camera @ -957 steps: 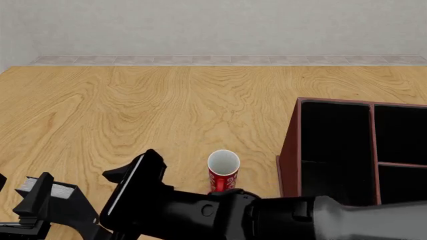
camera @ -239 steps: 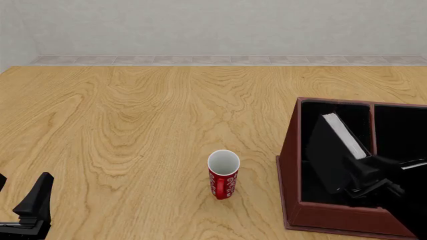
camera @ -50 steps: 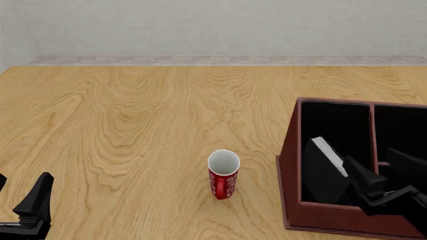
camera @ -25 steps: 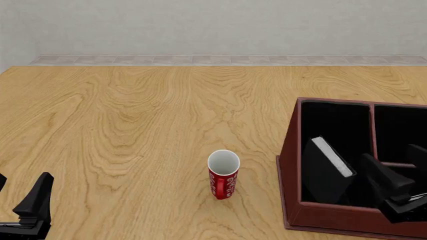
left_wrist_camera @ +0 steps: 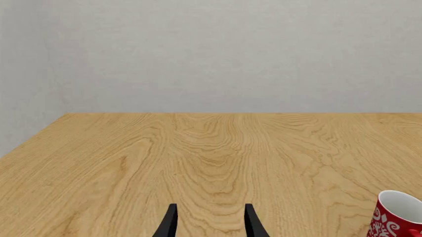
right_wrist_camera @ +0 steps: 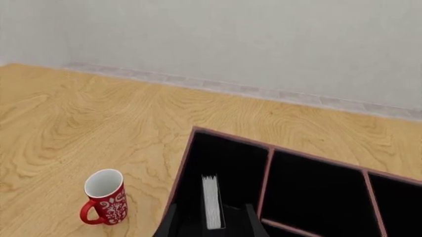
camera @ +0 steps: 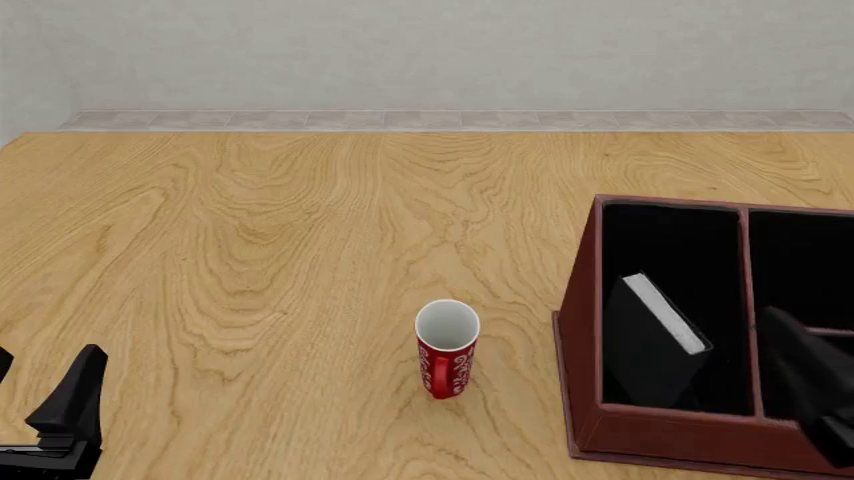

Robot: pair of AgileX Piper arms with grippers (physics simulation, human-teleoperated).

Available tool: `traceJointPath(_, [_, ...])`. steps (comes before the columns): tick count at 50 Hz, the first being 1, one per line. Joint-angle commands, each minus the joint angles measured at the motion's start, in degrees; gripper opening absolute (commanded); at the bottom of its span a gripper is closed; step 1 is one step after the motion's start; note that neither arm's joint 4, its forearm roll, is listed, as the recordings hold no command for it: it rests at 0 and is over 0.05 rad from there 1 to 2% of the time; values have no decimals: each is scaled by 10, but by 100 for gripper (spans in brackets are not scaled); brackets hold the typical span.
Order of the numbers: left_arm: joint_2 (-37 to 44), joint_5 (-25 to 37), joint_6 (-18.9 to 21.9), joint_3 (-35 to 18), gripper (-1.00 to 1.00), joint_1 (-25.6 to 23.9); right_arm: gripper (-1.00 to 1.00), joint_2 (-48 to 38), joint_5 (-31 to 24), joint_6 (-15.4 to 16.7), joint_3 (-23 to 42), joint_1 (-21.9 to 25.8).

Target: Pick up the book and place it in the left compartment of the caddy.

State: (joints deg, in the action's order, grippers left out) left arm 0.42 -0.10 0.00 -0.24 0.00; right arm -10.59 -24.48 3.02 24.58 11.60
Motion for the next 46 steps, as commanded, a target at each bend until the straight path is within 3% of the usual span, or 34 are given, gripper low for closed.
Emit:
traceJointPath(1, [0,0,0,0,100,0,100,13,-21,2,21,-1])
traceJointPath(46, [0,0,0,0,100,0,100,23,-84,-2,150,2])
